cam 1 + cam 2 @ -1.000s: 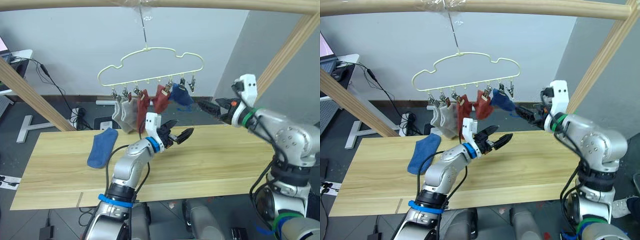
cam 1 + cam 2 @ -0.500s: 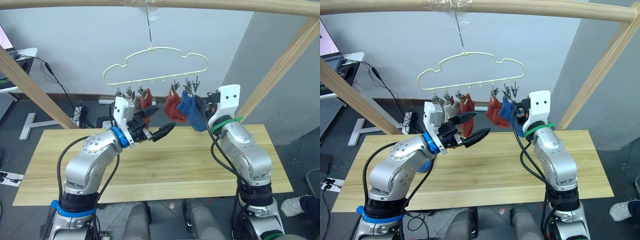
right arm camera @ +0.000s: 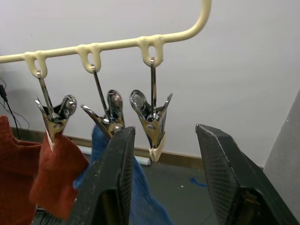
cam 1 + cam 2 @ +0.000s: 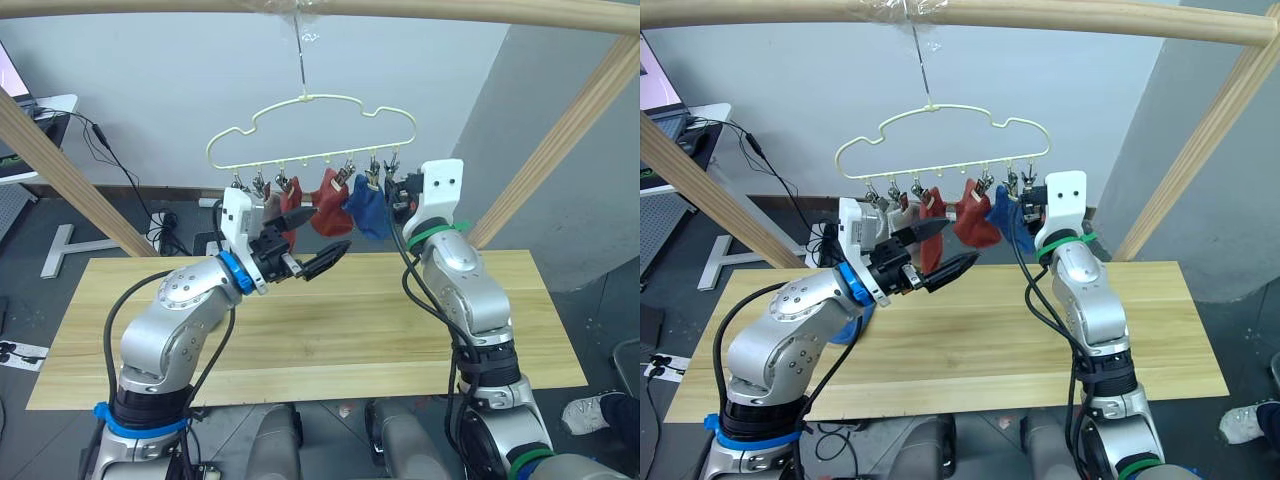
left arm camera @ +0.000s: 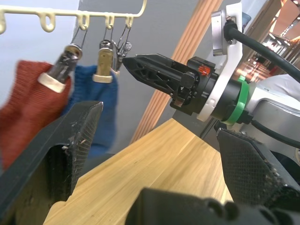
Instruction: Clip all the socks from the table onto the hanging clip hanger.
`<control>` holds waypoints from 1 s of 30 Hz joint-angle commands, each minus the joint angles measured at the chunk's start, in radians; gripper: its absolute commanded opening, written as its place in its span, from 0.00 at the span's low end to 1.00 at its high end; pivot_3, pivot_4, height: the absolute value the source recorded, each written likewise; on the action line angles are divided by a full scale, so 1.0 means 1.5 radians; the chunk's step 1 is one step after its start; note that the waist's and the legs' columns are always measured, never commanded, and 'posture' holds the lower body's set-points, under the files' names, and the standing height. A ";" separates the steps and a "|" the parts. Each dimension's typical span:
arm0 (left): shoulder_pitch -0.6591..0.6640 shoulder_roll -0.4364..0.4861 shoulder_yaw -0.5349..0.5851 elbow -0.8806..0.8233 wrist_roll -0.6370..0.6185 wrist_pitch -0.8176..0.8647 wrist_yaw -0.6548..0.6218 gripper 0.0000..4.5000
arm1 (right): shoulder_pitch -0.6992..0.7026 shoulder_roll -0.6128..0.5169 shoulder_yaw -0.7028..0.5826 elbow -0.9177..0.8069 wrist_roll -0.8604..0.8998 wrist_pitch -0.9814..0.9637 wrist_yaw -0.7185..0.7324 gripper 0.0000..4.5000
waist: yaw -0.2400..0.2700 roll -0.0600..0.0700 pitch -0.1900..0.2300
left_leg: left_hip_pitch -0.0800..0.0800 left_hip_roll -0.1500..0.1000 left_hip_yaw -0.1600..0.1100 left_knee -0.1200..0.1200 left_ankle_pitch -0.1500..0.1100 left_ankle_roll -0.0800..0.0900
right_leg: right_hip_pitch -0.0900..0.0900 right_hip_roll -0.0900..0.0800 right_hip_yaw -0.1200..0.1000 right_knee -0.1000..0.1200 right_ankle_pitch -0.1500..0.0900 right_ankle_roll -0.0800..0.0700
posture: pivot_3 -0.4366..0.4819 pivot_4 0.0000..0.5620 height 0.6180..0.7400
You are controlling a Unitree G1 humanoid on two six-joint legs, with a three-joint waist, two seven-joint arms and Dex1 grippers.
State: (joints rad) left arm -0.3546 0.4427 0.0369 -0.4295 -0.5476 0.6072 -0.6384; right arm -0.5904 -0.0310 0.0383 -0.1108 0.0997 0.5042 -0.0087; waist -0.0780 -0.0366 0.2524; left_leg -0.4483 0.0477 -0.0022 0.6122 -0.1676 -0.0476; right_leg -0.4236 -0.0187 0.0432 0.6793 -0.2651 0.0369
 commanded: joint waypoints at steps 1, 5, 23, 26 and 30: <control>-0.003 0.005 0.015 -0.028 -0.014 -0.004 0.006 1.00 | -0.025 0.010 -0.007 0.006 -0.012 -0.033 -0.011 0.47 | 0.001 0.000 0.000 | 0.000 0.000 0.000 0.000 0.000 0.000 | 0.000 0.000 0.000 0.000 0.000 0.000 | 0.45 0.37 1.00; -0.009 0.006 0.015 -0.034 -0.018 -0.005 0.008 1.00 | -0.045 0.017 -0.008 0.038 -0.019 -0.049 -0.019 0.47 | 0.003 0.000 0.000 | 0.000 0.000 0.000 0.000 0.000 0.000 | 0.000 0.000 0.000 0.000 0.000 0.000 | 0.45 0.37 1.00; -0.050 0.004 0.021 -0.055 -0.059 0.008 0.026 1.00 | -0.099 0.039 -0.007 0.125 -0.036 -0.102 -0.034 0.47 | 0.014 0.000 0.000 | 0.000 0.000 0.000 0.000 0.000 0.000 | 0.000 0.000 0.000 0.000 0.000 0.000 | 0.46 0.40 1.00; -0.052 0.004 0.022 -0.054 -0.067 0.011 0.029 1.00 | -0.100 0.039 -0.009 0.130 -0.035 -0.105 -0.033 0.47 | 0.015 0.000 0.000 | 0.000 0.000 0.000 0.000 0.000 0.000 | 0.000 0.000 0.000 0.000 0.000 0.000 | 0.46 0.40 1.00; -0.053 0.004 0.021 -0.052 -0.072 0.011 0.032 1.00 | -0.101 0.039 -0.010 0.134 -0.033 -0.107 -0.032 0.47 | 0.015 0.000 0.000 | 0.000 0.000 0.000 0.000 0.000 0.000 | 0.000 0.000 0.000 0.000 0.000 0.000 | 0.46 0.40 1.00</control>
State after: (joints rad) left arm -0.4217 0.4454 0.0476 -0.4673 -0.6344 0.6269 -0.5974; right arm -0.7226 0.0226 0.0280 0.1118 0.0565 0.3765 -0.0588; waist -0.0551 -0.0366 0.2525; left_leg -0.4483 0.0477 -0.0027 0.6127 -0.1676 -0.0475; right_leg -0.4234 -0.0187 0.0426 0.6800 -0.2647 0.0361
